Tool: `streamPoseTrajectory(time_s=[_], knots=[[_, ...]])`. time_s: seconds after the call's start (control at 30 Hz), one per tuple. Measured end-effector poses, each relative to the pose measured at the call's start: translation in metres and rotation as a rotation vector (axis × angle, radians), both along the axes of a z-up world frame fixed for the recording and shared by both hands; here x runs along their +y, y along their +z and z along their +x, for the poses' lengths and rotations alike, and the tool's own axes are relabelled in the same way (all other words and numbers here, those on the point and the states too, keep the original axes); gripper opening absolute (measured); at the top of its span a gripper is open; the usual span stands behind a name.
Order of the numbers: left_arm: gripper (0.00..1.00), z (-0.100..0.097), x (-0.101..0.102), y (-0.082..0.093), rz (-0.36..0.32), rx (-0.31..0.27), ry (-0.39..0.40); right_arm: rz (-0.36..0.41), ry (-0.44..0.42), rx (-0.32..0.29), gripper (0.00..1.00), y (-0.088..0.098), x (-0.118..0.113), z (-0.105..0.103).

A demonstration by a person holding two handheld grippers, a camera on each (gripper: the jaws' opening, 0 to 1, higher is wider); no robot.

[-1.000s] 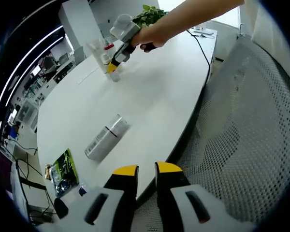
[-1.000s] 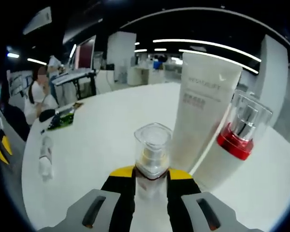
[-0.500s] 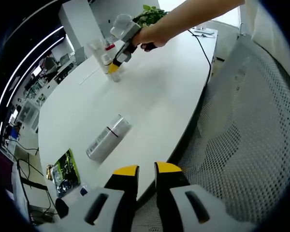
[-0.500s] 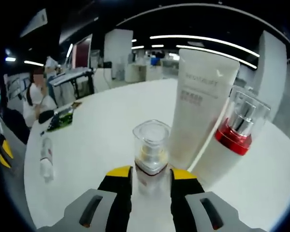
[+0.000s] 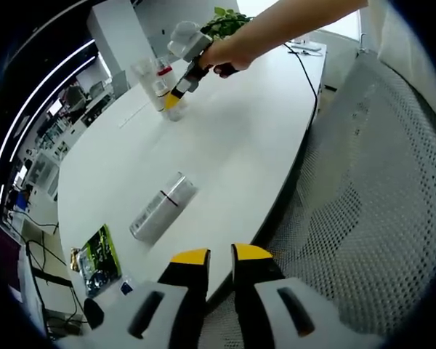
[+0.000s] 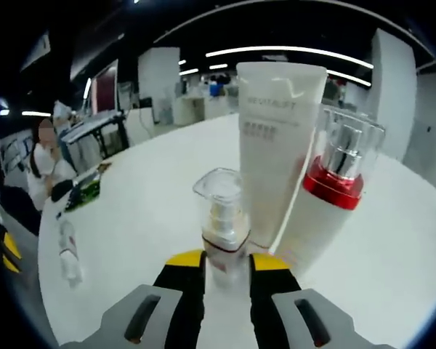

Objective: Arrange the skincare products in the storage area until every visible bottle or jar stands upright without overlapping.

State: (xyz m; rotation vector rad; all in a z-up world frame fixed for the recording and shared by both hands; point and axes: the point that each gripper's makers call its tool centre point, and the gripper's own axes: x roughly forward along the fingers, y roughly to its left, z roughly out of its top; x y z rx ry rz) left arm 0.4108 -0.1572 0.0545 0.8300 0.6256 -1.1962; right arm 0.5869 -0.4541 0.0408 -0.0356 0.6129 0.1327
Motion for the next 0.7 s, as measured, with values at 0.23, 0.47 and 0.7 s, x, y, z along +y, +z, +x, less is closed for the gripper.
streamPoseTrajectory(time_s=[0.23, 0.47, 0.7], knots=[[0.08, 0.0004, 0.0004, -0.0001, 0.002, -0.001, 0.001, 0.028, -0.044, 0.011, 0.18, -0.0018, -0.0034, 0.0021], [0.07, 0.0009, 0.0004, 0.0004, 0.002, -0.004, 0.004, 0.07, -0.091, 0.026, 0.18, -0.0036, -0.0048, 0.0041], [0.07, 0.0011, 0.001, 0.0002, 0.004, -0.005, 0.004, 0.068, -0.077, 0.033, 0.19, -0.0044, -0.0022, 0.0012]])
